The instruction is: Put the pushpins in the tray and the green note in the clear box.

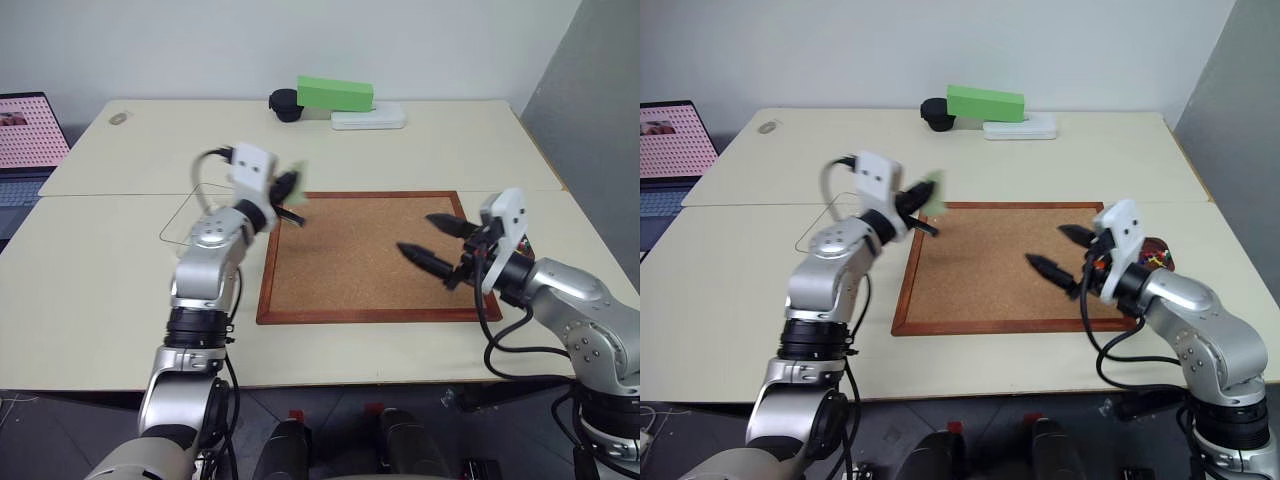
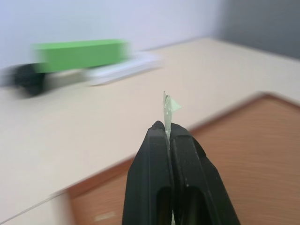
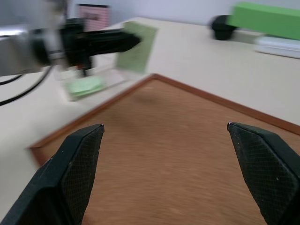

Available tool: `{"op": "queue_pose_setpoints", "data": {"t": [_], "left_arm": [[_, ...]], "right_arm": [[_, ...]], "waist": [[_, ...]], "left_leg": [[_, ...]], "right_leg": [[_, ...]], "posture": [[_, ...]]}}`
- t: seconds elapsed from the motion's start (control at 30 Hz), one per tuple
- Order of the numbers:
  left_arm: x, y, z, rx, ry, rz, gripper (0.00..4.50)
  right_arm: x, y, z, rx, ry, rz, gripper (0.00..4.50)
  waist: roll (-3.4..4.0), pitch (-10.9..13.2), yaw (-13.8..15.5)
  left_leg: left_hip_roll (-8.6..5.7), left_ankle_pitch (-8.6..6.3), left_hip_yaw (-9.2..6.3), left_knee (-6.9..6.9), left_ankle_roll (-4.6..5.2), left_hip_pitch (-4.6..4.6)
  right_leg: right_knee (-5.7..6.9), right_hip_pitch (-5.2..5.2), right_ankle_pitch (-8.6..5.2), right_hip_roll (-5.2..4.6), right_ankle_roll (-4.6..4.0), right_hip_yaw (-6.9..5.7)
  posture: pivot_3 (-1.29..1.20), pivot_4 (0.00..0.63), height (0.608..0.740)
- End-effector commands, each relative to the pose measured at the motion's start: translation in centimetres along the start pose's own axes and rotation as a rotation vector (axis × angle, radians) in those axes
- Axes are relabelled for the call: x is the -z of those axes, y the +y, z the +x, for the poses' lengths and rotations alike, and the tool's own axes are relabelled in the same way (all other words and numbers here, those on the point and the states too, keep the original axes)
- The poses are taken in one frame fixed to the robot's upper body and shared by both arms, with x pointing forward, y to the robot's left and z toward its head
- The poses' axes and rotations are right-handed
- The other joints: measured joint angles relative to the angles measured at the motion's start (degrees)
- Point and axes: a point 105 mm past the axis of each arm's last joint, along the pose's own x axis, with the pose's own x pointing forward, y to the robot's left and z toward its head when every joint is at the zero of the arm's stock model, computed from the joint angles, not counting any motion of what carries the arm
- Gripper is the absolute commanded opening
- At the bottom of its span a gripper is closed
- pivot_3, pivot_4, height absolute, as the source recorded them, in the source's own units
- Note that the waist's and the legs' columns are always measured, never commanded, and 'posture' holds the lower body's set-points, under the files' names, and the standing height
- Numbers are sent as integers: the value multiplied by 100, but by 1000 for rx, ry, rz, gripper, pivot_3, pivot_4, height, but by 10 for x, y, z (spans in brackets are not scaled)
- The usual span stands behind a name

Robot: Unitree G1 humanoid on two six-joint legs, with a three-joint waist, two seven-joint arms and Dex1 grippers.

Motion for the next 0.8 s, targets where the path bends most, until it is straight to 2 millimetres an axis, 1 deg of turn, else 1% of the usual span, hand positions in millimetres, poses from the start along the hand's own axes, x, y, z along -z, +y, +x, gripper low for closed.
{"op": "queue_pose_setpoints", "data": {"t": [0.03,0.1,0.17,0.2,0.3,0.37,0.4,0.43,0.5,0.53,0.67,0.77,0.8], "left_arm": [[-14,45,-17,-299,-27,39,0],[-9,55,-23,-385,4,28,0],[4,55,-25,-395,53,4,0],[8,54,-25,-395,65,-3,0],[11,52,-24,-379,72,-31,462],[14,54,-25,-383,82,-36,811],[15,55,-25,-384,88,-38,1113],[16,56,-25,-384,92,-40,1240],[17,57,-25,-388,97,-46,1679],[17,57,-25,-388,98,-50,1822],[17,58,-24,-388,101,-53,2763],[18,57,-24,-388,102,-55,3253],[18,57,-24,-386,103,-56,3547]], "right_arm": [[-25,21,5,-103,-57,-52,4459],[-32,23,8,-118,-82,-45,4459],[-34,22,12,-122,-88,-46,4459],[-34,22,13,-123,-88,-46,4459],[-34,22,15,-125,-88,-41,4500],[-35,22,16,-125,-93,-38,4500],[-35,21,16,-122,-97,-36,4500],[-35,21,16,-120,-99,-35,4500],[-35,21,16,-114,-99,-36,4500],[-35,20,16,-110,-97,-38,4500],[-33,19,16,-97,-91,-42,4500],[-34,17,15,-87,-94,-39,4500],[-34,17,15,-85,-95,-38,4500]], "waist": [[-1,0,29],[-5,2,57],[-9,-1,80],[-12,-3,104],[-14,-3,124],[-16,-2,124],[-16,-2,124],[-16,-2,123],[-16,-2,113],[-16,-2,107],[-16,-2,76],[-16,-2,75],[-16,-2,75]], "left_leg": [[-1,0,-1,0,0,0],[-2,0,-2,3,0,-4],[-3,0,-5,5,-1,-7],[-4,0,-6,5,-1,-7],[-8,0,-5,5,-1,-11],[-7,0,-7,5,-1,-14],[-5,0,-6,5,-1,-13],[-6,0,-6,4,-1,-12],[-5,0,-5,4,-1,-12],[-5,0,-4,4,-1,-11],[-5,0,-5,4,-1,-11],[-5,0,-5,4,-1,-11],[-5,0,-4,5,-1,-11]], "right_leg": [[0,0,1,0,-2,-1],[-1,0,5,-3,-6,-3],[-2,0,5,-4,-6,-7],[-2,0,5,-4,-6,-7],[-6,0,6,-10,-7,-9],[-5,-2,6,-10,-8,-11],[-5,-3,6,-9,-8,-11],[-3,-3,6,-9,-8,-10],[-2,-3,6,-8,-8,-10],[-2,-3,6,-8,-8,-9],[0,-3,6,-8,-8,-10],[1,-3,6,-8,-8,-10],[1,-3,6,-8,-8,-9]], "posture": [[0,150,740],[0,150,740],[0,150,740],[0,150,740],[0,150,740],[0,150,740],[0,150,740],[0,150,740],[0,150,740],[0,150,740],[0,150,740],[0,150,740],[0,150,740]]}}
